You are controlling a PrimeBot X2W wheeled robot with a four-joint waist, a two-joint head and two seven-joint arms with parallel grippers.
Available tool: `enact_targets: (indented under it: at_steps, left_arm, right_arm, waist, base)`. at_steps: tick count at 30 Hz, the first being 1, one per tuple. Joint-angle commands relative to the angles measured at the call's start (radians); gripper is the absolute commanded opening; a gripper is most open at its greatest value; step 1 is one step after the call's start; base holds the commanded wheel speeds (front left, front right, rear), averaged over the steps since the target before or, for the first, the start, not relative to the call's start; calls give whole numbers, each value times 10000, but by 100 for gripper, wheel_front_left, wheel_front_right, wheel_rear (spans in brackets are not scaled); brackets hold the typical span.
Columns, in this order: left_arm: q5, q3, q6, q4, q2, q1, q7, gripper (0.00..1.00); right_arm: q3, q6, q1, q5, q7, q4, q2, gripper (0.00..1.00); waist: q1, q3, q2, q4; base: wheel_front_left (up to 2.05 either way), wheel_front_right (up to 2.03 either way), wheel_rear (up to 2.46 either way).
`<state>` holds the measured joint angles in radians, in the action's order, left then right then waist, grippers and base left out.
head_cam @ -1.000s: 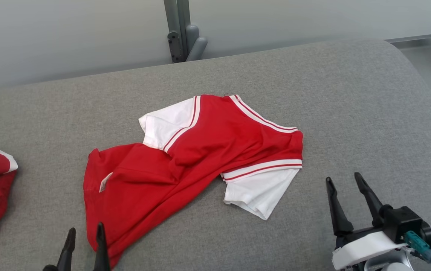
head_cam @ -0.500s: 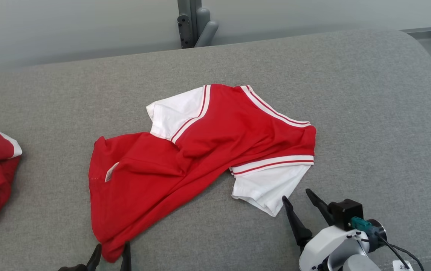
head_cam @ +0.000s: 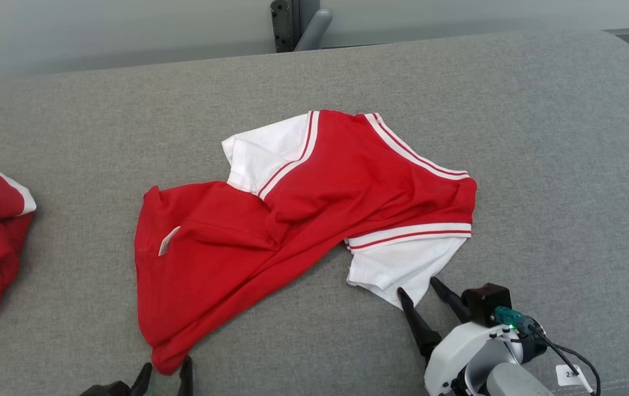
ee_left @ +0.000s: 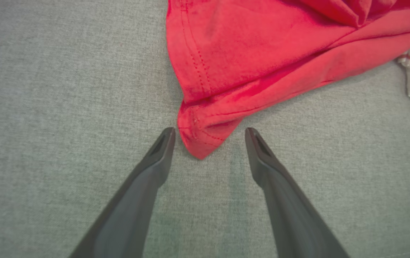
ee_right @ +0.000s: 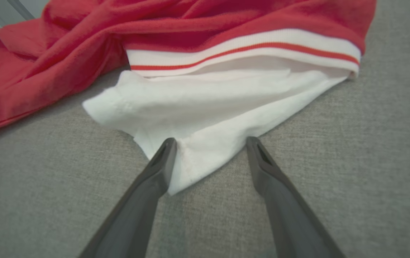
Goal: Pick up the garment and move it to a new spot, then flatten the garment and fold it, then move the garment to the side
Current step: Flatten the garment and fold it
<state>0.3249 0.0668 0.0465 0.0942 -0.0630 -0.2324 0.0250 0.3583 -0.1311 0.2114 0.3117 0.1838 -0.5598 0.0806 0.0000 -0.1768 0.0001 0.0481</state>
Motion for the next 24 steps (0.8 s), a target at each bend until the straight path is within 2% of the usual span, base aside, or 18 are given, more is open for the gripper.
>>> enact_targets:
  at_steps: [1, 9, 10, 11, 13, 14, 15, 17, 18, 24]
  left_arm:
    - [102, 18, -33, 12, -64, 189, 7, 100]
    - [237, 6, 30, 619, -87, 748, -152, 100]
    - [241, 14, 31, 717, -92, 818, -163, 93]
    - [246, 34, 52, 836, -101, 887, -186, 51]
    - [258, 74, 85, 1052, -118, 1008, -245, 25]
    - [271, 124, 158, 1174, -144, 1082, -257, 0]
    - [286, 160, 200, 1273, -163, 1148, -315, 0]
    - [242, 265, 292, 1492, -245, 1271, -292, 0]
    - [238, 303, 342, 1591, -279, 1330, -341, 0]
    - [335, 464, 502, 1581, -454, 1622, -328, 0]
  right_arm:
    - [56, 7, 93, 92, -10, -158, 60, 100]
    - [227, 9, 338, 254, -16, -466, 107, 100]
    - [255, 9, 368, 265, -51, -517, 106, 100]
    - [286, 10, 390, 283, -75, -552, 98, 100]
    - [327, 10, 461, 331, -132, -654, 84, 100]
    - [366, 10, 497, 371, -241, -724, 69, 100]
    - [393, 10, 510, 431, -331, -785, 54, 75]
    - [471, 9, 532, 509, -534, -946, 52, 9]
    - [501, 9, 553, 565, -583, -988, 57, 0]
    - [556, 12, 482, 1216, -587, -474, 220, 0]
  waist:
    - [0, -19, -1, 1]
    - [0, -194, -1, -6]
    - [0, -218, -1, -6]
    - [0, -241, -1, -3]
    - [0, -285, -1, 0]
    - [0, -309, -1, 1]
    - [0, -330, -1, 0]
    - [0, -356, -1, 5]
    - [0, -360, -1, 12]
    - [0, -286, -1, 117]
  base:
    - [0, 0, 0]
    - [0, 0, 0]
    - [0, 0, 0]
    - [0, 0, 0]
    - [0, 0, 0]
    - [0, 0, 0]
    - [0, 0, 0]
    - [0, 0, 0]
    - [0, 0, 0]
    - [0, 0, 0]
